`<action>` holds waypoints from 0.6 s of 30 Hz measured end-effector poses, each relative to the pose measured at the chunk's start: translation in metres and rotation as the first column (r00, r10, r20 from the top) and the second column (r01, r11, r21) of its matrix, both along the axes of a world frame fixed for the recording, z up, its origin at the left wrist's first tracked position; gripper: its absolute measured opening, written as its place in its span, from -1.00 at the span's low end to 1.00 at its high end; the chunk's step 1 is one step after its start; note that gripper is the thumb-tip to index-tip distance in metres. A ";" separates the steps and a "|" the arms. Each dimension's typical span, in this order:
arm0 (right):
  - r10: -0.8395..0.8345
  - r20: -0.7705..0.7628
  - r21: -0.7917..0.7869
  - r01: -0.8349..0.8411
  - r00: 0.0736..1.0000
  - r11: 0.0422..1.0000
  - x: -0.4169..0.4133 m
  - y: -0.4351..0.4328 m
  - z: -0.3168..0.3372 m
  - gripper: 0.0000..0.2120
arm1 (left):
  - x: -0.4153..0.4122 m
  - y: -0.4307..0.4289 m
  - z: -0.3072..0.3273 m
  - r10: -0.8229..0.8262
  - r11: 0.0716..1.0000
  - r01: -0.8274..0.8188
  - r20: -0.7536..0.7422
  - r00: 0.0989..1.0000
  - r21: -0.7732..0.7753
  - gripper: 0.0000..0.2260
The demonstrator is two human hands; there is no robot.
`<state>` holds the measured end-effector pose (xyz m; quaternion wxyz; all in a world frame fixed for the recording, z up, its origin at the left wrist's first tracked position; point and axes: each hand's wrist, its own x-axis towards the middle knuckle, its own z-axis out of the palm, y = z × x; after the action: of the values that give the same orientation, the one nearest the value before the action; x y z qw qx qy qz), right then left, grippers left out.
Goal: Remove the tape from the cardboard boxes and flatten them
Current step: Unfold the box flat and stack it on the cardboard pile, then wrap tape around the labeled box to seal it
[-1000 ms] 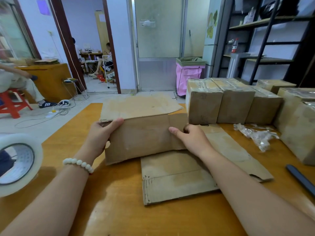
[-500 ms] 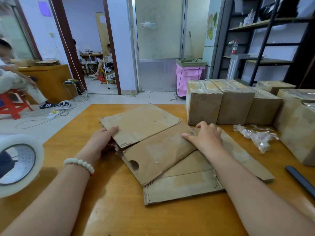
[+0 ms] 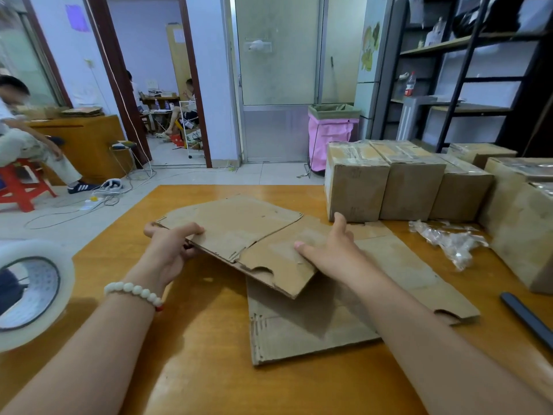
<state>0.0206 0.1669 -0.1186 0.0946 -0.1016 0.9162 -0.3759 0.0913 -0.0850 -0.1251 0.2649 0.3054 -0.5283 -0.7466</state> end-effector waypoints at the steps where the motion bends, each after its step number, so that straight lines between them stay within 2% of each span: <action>1: -0.012 0.018 -0.070 0.013 1.000 0.997 -0.001 0.000 0.000 -0.05 | 0.002 0.001 0.002 0.005 0.999 -0.003 -0.049 0.999 0.036 -0.29; 2: -0.030 0.037 -0.135 0.035 0.999 0.990 -0.003 0.001 0.002 -0.05 | 0.004 0.001 0.004 -0.012 0.998 0.017 -0.090 0.996 0.061 -0.40; 5: -0.077 0.087 -0.340 0.102 0.993 0.935 -0.019 0.010 0.005 0.01 | 0.009 0.012 0.010 -0.089 0.994 0.096 -0.127 0.988 0.044 -0.95; 7: -0.087 0.130 -0.398 0.132 0.988 0.908 -0.028 0.022 0.011 0.10 | 0.010 0.010 0.010 -0.049 0.997 0.058 -0.136 0.990 0.060 -0.90; 8: -0.084 0.141 -0.364 0.130 0.987 0.922 -0.033 0.030 0.014 0.09 | 0.009 0.007 0.010 -0.023 0.996 0.036 -0.146 0.989 0.086 -0.86; 10: -0.066 0.164 -0.232 0.103 0.984 0.967 -0.041 0.048 0.019 -0.08 | 0.010 -0.001 0.009 -0.009 0.991 0.023 -0.105 0.994 0.134 -0.76; 12: -0.056 0.200 -0.154 0.088 0.978 0.984 -0.047 0.063 0.019 -0.16 | 0.009 -0.004 0.006 -0.079 0.993 0.077 0.016 0.997 0.094 -0.64; 15: -0.015 0.216 -0.111 0.040 0.976 0.993 -0.048 0.075 0.016 -0.22 | 0.005 0.008 -0.001 -0.281 0.939 0.322 0.265 0.922 -0.125 -0.53; 16: 0.003 0.215 -0.110 0.021 0.977 0.994 -0.048 0.079 0.016 -0.22 | 0.005 0.014 -0.002 -0.315 0.891 0.402 0.353 0.881 -0.209 -0.54; 18: 0.036 0.225 -0.086 -0.017 0.974 0.996 -0.047 0.083 0.019 -0.19 | 0.003 0.023 -0.005 -0.259 0.746 0.509 0.517 0.816 -0.430 -0.58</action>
<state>-0.0260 0.2500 -0.0998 0.1992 -0.0742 0.8816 -0.4215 0.0941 -0.0623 -0.1302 0.0553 0.2523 -0.8166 -0.5161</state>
